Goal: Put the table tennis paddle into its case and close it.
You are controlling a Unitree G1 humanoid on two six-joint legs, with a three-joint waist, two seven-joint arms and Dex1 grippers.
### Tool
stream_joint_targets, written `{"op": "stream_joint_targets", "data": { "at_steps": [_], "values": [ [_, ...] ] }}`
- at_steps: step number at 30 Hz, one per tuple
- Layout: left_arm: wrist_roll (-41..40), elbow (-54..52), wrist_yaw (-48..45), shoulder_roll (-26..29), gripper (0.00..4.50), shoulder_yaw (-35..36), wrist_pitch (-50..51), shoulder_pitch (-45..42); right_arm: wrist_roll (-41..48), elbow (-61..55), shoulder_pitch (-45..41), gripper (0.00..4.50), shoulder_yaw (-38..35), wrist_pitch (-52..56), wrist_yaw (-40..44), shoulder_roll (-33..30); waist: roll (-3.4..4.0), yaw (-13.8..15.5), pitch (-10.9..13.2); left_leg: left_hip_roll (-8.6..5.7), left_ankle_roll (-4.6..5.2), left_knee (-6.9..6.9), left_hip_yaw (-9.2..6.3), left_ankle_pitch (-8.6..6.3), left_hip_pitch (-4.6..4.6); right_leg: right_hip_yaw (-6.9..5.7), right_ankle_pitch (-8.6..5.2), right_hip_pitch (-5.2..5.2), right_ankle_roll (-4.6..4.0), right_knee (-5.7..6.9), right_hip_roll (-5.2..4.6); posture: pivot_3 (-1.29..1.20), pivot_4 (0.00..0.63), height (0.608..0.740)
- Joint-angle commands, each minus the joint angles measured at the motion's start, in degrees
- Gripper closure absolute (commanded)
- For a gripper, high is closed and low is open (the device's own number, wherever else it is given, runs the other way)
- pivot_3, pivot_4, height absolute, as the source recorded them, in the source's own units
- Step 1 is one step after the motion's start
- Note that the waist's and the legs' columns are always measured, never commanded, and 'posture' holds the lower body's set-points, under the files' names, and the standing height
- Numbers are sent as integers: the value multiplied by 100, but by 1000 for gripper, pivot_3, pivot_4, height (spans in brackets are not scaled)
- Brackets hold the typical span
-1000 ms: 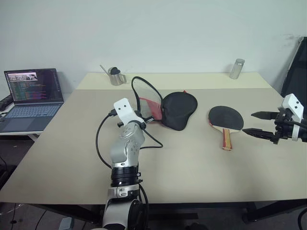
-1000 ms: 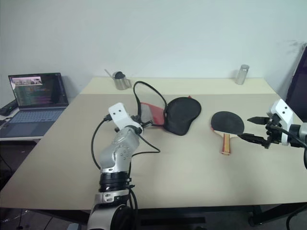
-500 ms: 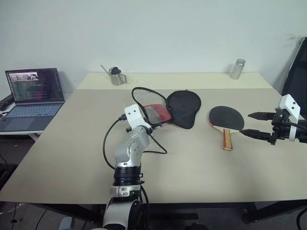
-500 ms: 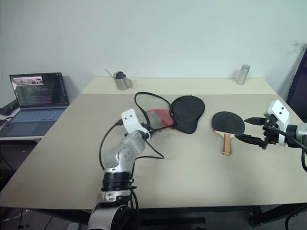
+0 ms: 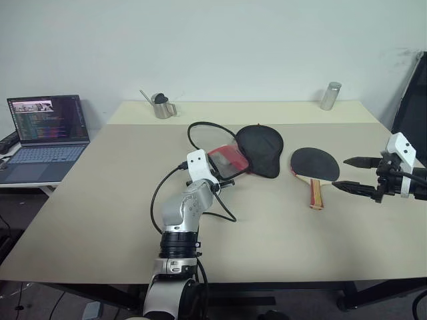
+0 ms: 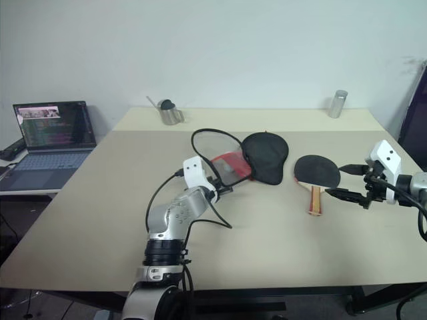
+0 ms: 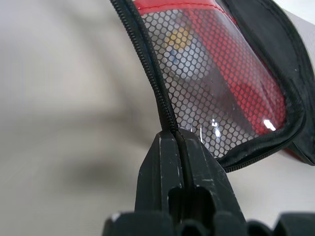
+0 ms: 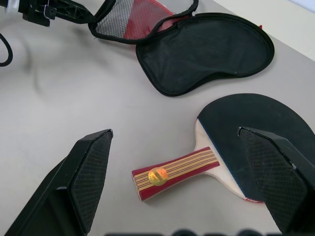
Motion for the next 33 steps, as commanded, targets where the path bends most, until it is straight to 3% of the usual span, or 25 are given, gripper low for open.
{"op": "stream_joint_targets", "data": {
  "at_steps": [1,4,7,16,20,27,33],
  "values": [
    [45,-63,-109,114,4467,49,-251,-313,122,-183,-1,0,-168,24,-33,-22,0,4,0,0,0,0,0,0,0,0,0,0,0,0,0,0,150,740],
    [16,-22,-117,157,4467,168,-289,-331,128,-175,-6,0,-164,21,-35,-23,0,5,0,-2,0,0,0,0,0,-1,0,0,0,-1,0,0,150,740],
    [-65,-77,-267,169,3872,225,-269,-316,131,-164,-14,0,-160,17,-36,-28,0,4,0,-1,0,0,0,0,-1,-1,0,0,0,-2,-1,0,150,740],
    [-109,-232,-855,595,698,115,-53,-316,99,-307,34,0,-174,216,-388,90,0,-7,0,0,0,0,0,0,0,-1,0,0,0,-1,0,0,150,740],
    [-299,-607,-1540,1346,698,123,345,-208,-188,-609,-120,0,-97,1054,-1751,558,0,-66,0,2,-1,0,0,0,1,3,0,-2,0,4,0,0,150,740],
    [-730,-696,-3789,3322,698,-285,664,-116,-213,-1731,-331,0,-311,3565,-3935,1674,2,-130,-1,0,-3,-3,-4,1,-9,5,0,-18,-3,7,-1,0,150,740],
    [-727,-445,-5329,4093,698,-649,-9,-149,-669,-1474,-791,0,-731,4197,-5568,2676,3,-101,-1,-4,-1,-5,-13,1,-12,-3,0,-16,-5,4,-3,0,150,740]
  ]
}}
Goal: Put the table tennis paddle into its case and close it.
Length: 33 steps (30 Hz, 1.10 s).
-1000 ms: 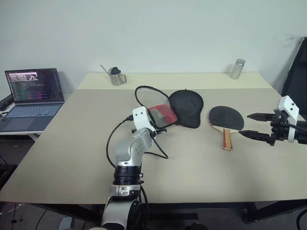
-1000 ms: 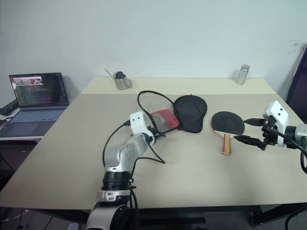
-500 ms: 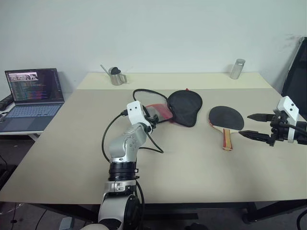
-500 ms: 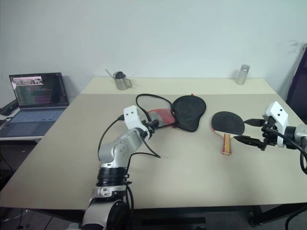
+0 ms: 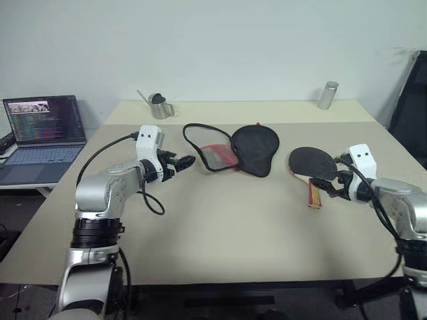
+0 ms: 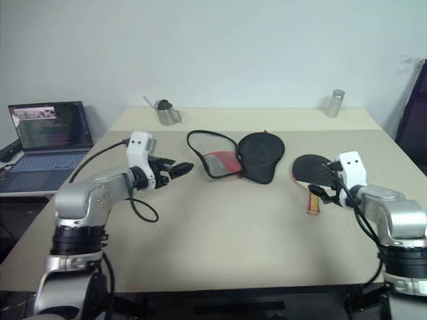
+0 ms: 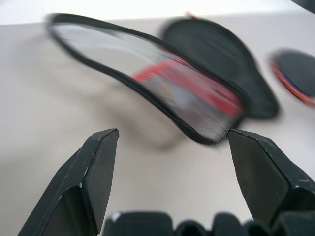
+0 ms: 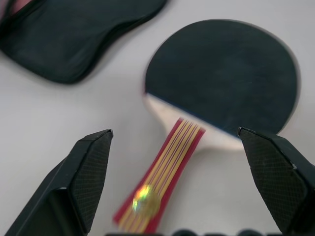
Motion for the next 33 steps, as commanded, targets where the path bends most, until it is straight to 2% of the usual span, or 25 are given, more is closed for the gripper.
{"op": "stream_joint_targets", "data": {
  "at_steps": [1,7,14,21,33],
  "values": [
    [-31,-16,-763,272,698,-89,-510,-87,-288,59,-190,0,-468,214,-910,380,0,-4,0,0,0,-1,0,0,0,1,0,0,-1,-1,0,0,150,740],
    [-72,-293,-1246,336,698,-235,-619,97,-438,309,-276,0,-773,214,-1640,1010,1,-46,-1,1,3,-6,10,-2,-4,11,0,-12,-1,1,0,0,150,740],
    [-3,-400,-1191,272,698,-271,-563,188,-161,163,-568,0,-980,365,-1760,1647,2,-141,-1,3,8,-7,14,-3,-3,15,0,-18,-1,11,3,0,150,740],
    [8,-462,-1086,239,698,-260,-524,256,-222,218,-597,0,-715,350,-1884,1854,2,-194,-1,3,10,-8,12,-4,-4,14,0,-19,-1,10,3,0,150,740],
    [-55,-651,-842,177,698,-193,-401,307,-543,1343,-645,0,-332,-589,-2141,2309,2,-214,-3,3,9,-8,15,-3,-2,16,0,-22,-1,13,4,0,150,740]
  ]
}}
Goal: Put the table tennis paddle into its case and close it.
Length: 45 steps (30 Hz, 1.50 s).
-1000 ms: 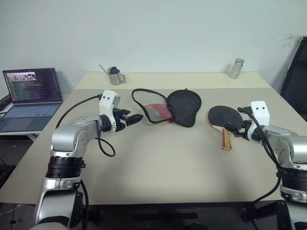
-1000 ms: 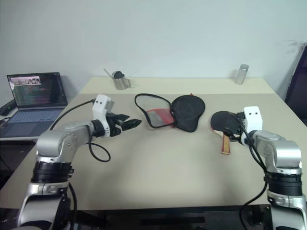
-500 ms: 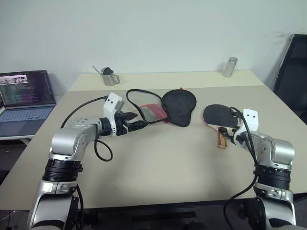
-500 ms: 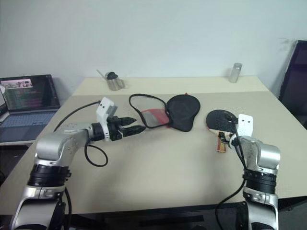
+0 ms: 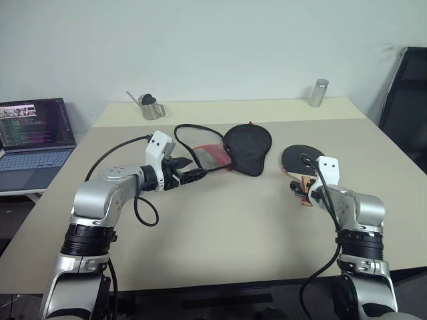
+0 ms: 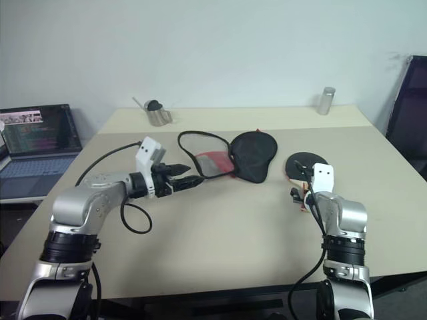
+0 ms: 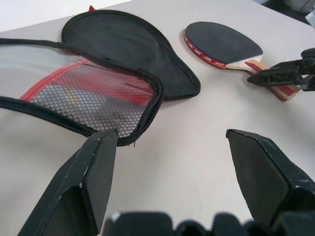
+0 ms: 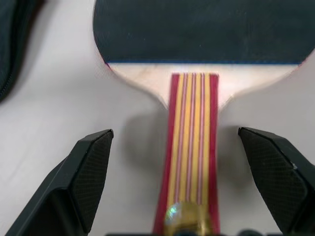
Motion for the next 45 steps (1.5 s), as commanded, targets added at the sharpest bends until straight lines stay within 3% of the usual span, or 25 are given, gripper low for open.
{"op": "stream_joint_targets", "data": {
  "at_steps": [1,3,10,12,19,29,34,37,45],
  "values": [
    [-63,-225,56,-1,674,146,-10,-30,-79,385,-220,186,79,-512,-113,129,-2,-18,-1,0,0,0,2,0,3,1,0,1,0,2,1,0,150,740],
    [-66,-241,84,-9,668,150,0,-22,-138,633,-331,558,99,-758,-207,155,-2,-37,-1,0,0,1,5,0,6,0,2,1,-3,5,2,0,150,740],
    [-94,-352,165,12,668,189,48,43,-241,1018,-511,2994,187,-1059,-287,162,-2,-90,-1,2,0,1,4,0,6,4,4,0,-5,8,2,0,150,740],
    [-88,-360,189,35,668,204,50,64,-256,1043,-513,3409,175,-1088,-326,157,-2,-106,-1,2,0,0,3,0,6,4,4,0,-5,7,3,0,150,740],
    [-76,-351,195,121,668,269,51,71,-157,910,-753,3409,152,-1104,-339,168,-2,-109,-1,1,1,1,3,0,6,4,4,0,-5,8,2,0,150,740],
    [-45,-344,261,253,668,404,46,128,71,974,-2151,3409,168,-1107,-316,309,-1,-132,-1,2,-2,0,23,2,-56,6,4,-88,-6,27,2,0,150,740],
    [-85,-476,361,162,668,378,106,195,26,2675,-3095,3409,226,-2210,-208,621,-1,-150,-1,2,-3,-1,18,2,-67,7,5,-93,-7,18,2,0,150,740],
    [-138,-632,443,114,668,420,203,266,-153,4423,-3632,3409,263,-3688,-174,868,-1,-157,-1,2,-4,-2,14,3,-72,8,5,-95,-7,15,1,0,150,740],
    [-353,-1269,779,79,668,621,620,565,-310,6462,-3956,3409,209,-5413,-295,1177,-1,-174,-1,1,-6,-2,5,3,-112,6,5,-118,-7,-1,-1,0,150,740]
  ]
}}
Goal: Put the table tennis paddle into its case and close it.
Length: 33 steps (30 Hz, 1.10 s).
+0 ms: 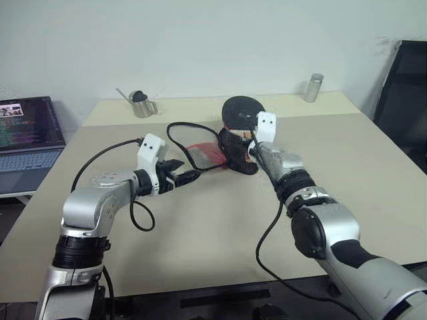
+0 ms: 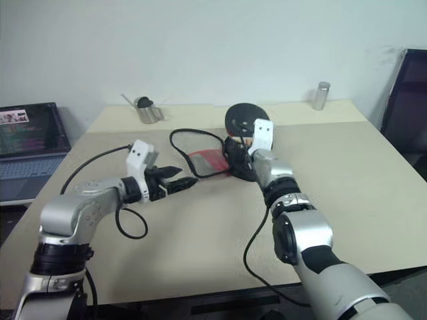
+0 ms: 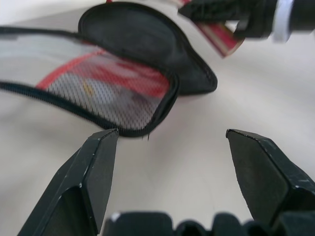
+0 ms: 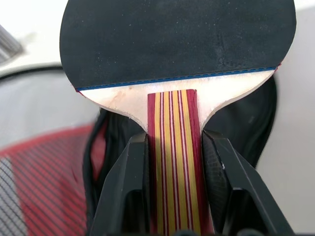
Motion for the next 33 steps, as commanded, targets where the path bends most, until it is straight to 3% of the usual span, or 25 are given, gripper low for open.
{"op": "stream_joint_targets", "data": {
  "at_steps": [1,26,33],
  "values": [
    [-197,-563,162,33,668,281,201,56,-68,231,-258,3409,-5,-618,-62,68,0,-10,0,0,0,0,0,0,-2,0,0,-2,0,0,0,0,150,740],
    [-532,-1316,711,125,668,706,685,442,-229,593,-32,3409,32,-694,493,428,0,-133,0,1,-5,5,2,3,7,4,0,-3,0,18,2,0,150,740],
    [-589,-1316,784,126,668,681,682,412,-252,626,0,3409,-8,-668,309,402,0,-134,0,0,-5,7,1,3,7,3,0,-3,0,19,2,0,150,740]
  ]
}}
